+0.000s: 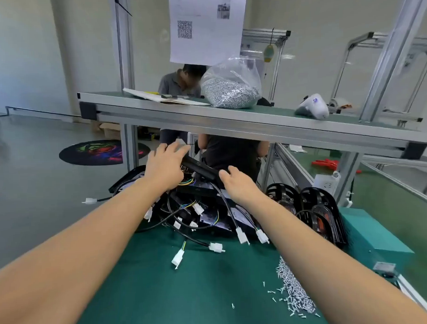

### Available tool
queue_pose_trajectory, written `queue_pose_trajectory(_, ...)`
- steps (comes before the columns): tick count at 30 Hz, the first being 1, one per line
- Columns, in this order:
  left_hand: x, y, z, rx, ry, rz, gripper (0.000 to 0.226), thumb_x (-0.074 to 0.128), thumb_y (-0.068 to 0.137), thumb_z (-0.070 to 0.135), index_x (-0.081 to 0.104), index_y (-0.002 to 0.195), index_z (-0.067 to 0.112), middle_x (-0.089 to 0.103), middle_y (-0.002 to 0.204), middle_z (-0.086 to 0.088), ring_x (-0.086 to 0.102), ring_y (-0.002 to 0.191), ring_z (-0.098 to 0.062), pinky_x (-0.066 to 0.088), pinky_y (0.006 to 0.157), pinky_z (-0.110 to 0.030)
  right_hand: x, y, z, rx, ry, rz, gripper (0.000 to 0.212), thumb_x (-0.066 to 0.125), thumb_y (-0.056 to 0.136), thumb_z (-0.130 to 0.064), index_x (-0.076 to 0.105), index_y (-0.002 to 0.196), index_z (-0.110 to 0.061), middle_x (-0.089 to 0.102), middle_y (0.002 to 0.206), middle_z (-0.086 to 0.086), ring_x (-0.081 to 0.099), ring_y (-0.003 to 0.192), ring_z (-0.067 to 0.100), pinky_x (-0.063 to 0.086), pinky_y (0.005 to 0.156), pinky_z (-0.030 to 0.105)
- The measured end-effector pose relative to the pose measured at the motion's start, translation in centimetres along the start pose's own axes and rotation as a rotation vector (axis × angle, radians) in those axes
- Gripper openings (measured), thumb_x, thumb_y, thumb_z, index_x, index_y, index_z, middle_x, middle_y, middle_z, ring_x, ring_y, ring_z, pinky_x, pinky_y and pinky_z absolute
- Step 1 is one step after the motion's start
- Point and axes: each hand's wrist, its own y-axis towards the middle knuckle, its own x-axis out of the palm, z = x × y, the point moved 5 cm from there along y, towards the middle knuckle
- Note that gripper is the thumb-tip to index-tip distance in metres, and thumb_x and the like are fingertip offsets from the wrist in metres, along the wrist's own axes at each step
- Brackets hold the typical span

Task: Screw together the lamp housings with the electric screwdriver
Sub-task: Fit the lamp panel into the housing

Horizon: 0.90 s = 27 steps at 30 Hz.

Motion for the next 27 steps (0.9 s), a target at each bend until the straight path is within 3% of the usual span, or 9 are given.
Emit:
queue_pose_trajectory(5,1.0,0.6,0.1,-0.037,-0.104,-0.057,0.058,0.048,0.089,0.007,0.037,0.143,0.026,0.032,0.149,-0.003,0.046,0.124,-0.03,0.046,0.094,-0.043,1.0,2.8,-0.8,0.096,0.126,0.027,0.025,0.028,0.103,-0.007,0.039,0.125,-0.001,0.044,0.124,0.027,0.049,0.112,0.041,0.039,0.089,0.04)
queue_pose_trajectory(8,0.9,0.8,0.0,-0.038,-0.149,0.024,0.048,0.05,0.089,0.003,0.05,0.134,0.02,0.042,0.136,-0.008,0.055,0.109,-0.033,0.049,0.087,-0.043,1.6,3.3,-0.8,0.128,0.199,0.015,0.028,0.031,0.105,-0.023,0.043,0.084,-0.007,0.045,0.083,0.008,0.043,0.093,0.027,0.034,0.08,0.031)
queue_pose_trajectory(11,0.8,0.8,-0.1,-0.063,-0.203,0.048,0.039,0.054,0.087,0.0,0.058,0.124,0.013,0.043,0.126,-0.012,0.056,0.098,-0.036,0.048,0.085,-0.043,2.2,3.1,-1.1,0.186,0.411,0.022,0.033,0.035,0.104,-0.03,0.044,0.081,-0.008,0.036,0.071,0.002,0.041,0.084,0.025,0.033,0.076,0.029)
queue_pose_trajectory(15,0.0,0.1,0.0,-0.056,-0.286,0.16,0.017,0.058,0.088,0.002,0.065,0.103,0.006,0.047,0.117,-0.011,0.056,0.091,-0.034,0.047,0.081,-0.04,2.1,2.4,-1.2,0.22,0.505,0.059,0.032,0.039,0.101,-0.026,0.04,0.075,-0.008,0.038,0.072,0.005,0.034,0.06,0.02,0.028,0.055,0.032)
queue_pose_trajectory(17,-0.9,-0.4,0.3,-0.029,-0.348,0.246,0.013,0.059,0.087,0.003,0.065,0.099,0.004,0.05,0.115,-0.009,0.057,0.09,-0.031,0.045,0.081,-0.038,1.7,1.7,-1.0,0.238,0.606,0.069,0.026,0.045,0.1,-0.028,0.045,0.082,-0.008,0.049,0.08,0.008,0.05,0.072,0.027,0.034,0.062,0.034)
queue_pose_trajectory(19,-2.3,-1.4,0.7,0.024,-0.4,0.335,0.012,0.061,0.086,0.004,0.065,0.096,0.005,0.054,0.113,-0.009,0.057,0.089,-0.028,0.043,0.081,-0.034,1.0,1.1,-0.9,0.182,0.655,0.111,0.025,0.049,0.099,-0.027,0.056,0.095,-0.004,0.059,0.099,0.017,0.061,0.103,0.035,0.044,0.078,0.039)
queue_pose_trajectory(21,-4.0,-2.8,1.3,0.091,-0.437,0.432,0.012,0.063,0.083,0.003,0.066,0.094,0.005,0.056,0.109,-0.009,0.056,0.083,-0.025,0.044,0.081,-0.034,-0.2,-0.4,-0.5,0.135,0.701,0.147,0.033,0.052,0.099,-0.03,0.057,0.12,-0.006,0.06,0.118,0.015,0.059,0.11,0.029,0.046,0.09,0.039)
queue_pose_trajectory(25,-6.1,-7.7,2.9,0.194,-0.59,0.575,0.012,0.064,0.082,0.003,0.066,0.094,0.003,0.055,0.102,-0.004,0.056,0.082,-0.021,0.052,0.076,-0.04,-2.1,-5.1,0.6,0.053,0.798,0.078,0.028,0.055,0.096,-0.043,0.049,0.117,-0.025,0.055,0.123,-0.003,0.052,0.11,0.011,0.033,0.09,0.031)
queue_pose_trajectory(27,-6.4,-10.5,3.8,0.188,-0.69,0.61,0.013,0.063,0.082,0.003,0.066,0.095,0.005,0.051,0.1,0.005,0.054,0.086,-0.009,0.054,0.073,-0.025,-2.1,-7.7,1.3,0.02,0.814,-0.025,0.037,0.049,0.094,-0.055,0.042,0.124,-0.035,0.048,0.138,-0.002,0.048,0.125,0.014,0.031,0.094,0.033)
